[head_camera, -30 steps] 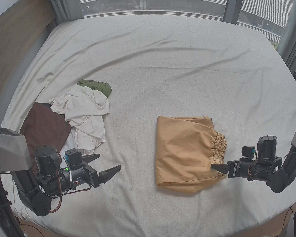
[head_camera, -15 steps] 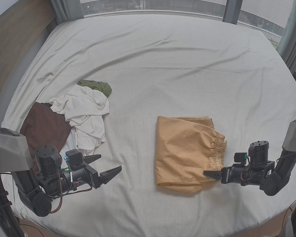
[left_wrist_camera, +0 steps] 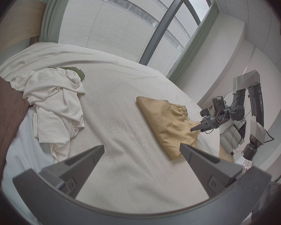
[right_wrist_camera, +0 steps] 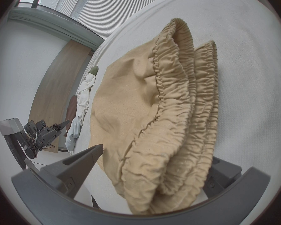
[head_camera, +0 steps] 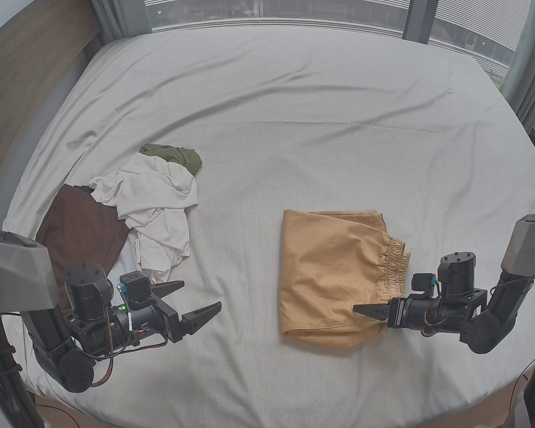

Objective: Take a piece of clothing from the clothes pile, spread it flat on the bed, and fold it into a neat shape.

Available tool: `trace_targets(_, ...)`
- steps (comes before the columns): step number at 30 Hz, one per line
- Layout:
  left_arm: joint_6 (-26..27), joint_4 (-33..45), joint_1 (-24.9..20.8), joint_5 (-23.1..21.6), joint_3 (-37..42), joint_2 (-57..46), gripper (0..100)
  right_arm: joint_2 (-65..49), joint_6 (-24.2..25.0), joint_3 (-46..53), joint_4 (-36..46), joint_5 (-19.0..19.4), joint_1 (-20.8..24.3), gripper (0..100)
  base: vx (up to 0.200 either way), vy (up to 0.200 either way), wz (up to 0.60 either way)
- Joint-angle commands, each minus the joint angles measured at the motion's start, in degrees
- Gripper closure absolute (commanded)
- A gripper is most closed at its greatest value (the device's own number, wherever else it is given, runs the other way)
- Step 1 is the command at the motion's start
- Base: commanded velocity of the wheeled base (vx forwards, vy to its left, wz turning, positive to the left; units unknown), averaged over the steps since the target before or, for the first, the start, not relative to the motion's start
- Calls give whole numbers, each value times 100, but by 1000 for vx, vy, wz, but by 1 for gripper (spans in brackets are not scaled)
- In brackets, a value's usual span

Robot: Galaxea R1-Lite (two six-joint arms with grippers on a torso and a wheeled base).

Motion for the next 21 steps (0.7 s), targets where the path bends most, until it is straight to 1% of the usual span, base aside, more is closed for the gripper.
trace_targets(1, -1, -5, -11, 8, -1, 45, 0, 215, -5, -21, -175, -19, 6, 0, 0, 0, 0)
trace_targets(7, -10, -5, -55, 8, 8, 45, 0, 391, -5, -30, -439, -142, 24, 0, 0, 0, 0)
trace_targets(18, -10, -5, -82, 8, 26, 45, 0, 382, 4, -56, -483, -125, 103, 0, 0, 0, 0)
trace_targets(19, -10, -5, -82, 8, 26, 45, 0, 382, 4, -56, -483, -125, 103, 100, 0, 0, 0)
trace_targets(21, -10, -5, -82, 8, 26, 45, 0, 373, 4, -56, -492, -125, 103, 100, 0, 0, 0)
